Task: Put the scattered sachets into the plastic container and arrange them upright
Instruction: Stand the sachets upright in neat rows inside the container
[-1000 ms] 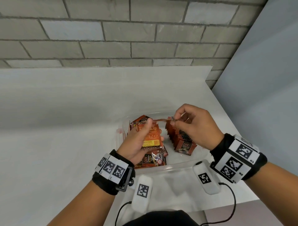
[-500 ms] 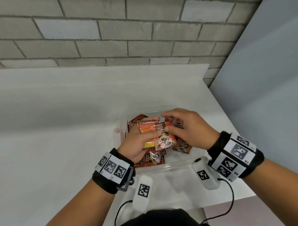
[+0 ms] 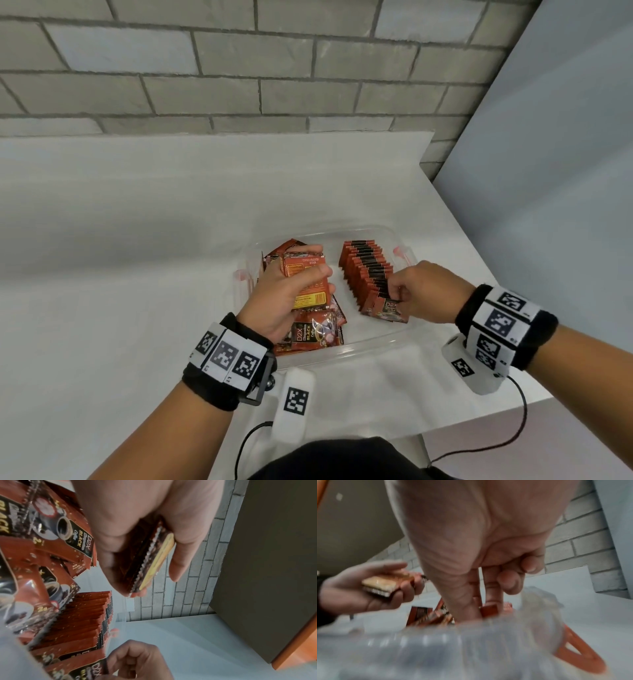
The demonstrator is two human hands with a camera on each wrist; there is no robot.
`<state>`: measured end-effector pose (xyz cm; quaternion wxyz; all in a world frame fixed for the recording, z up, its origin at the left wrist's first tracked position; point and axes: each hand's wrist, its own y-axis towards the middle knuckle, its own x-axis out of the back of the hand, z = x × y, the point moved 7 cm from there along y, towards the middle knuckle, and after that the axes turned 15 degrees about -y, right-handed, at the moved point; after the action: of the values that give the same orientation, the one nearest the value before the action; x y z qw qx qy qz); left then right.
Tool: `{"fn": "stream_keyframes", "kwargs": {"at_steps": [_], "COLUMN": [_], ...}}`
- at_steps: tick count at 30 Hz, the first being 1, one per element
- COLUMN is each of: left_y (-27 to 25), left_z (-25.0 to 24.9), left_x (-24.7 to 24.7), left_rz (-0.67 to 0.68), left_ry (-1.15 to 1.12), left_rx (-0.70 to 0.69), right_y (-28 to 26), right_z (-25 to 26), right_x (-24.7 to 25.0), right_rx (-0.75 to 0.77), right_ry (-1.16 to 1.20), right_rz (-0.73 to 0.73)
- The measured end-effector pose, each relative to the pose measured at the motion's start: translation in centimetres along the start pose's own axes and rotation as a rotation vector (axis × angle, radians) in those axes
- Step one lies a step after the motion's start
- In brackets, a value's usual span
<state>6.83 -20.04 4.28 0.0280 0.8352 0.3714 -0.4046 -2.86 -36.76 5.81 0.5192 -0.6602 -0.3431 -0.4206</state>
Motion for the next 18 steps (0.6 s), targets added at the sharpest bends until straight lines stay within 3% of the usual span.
{"fn": "stream_keyframes", "kwargs": {"at_steps": [7, 18], "left_y": [-0.1, -0.5], "left_z": [0.1, 0.1], "left_x": [-0.1, 0.2], "left_rz": [-0.002, 0.007], "left_ry": [0.007, -0.001], "left_rx": [0.020, 0.005], "right_y": [0.8, 1.0], "right_z": [1.1, 1.5], "right_x": [-0.8, -0.8], "right_rx": [0.071, 0.084], "right_ry": [-0.349, -0.418], "right_rz": [-0.063, -0.121]}}
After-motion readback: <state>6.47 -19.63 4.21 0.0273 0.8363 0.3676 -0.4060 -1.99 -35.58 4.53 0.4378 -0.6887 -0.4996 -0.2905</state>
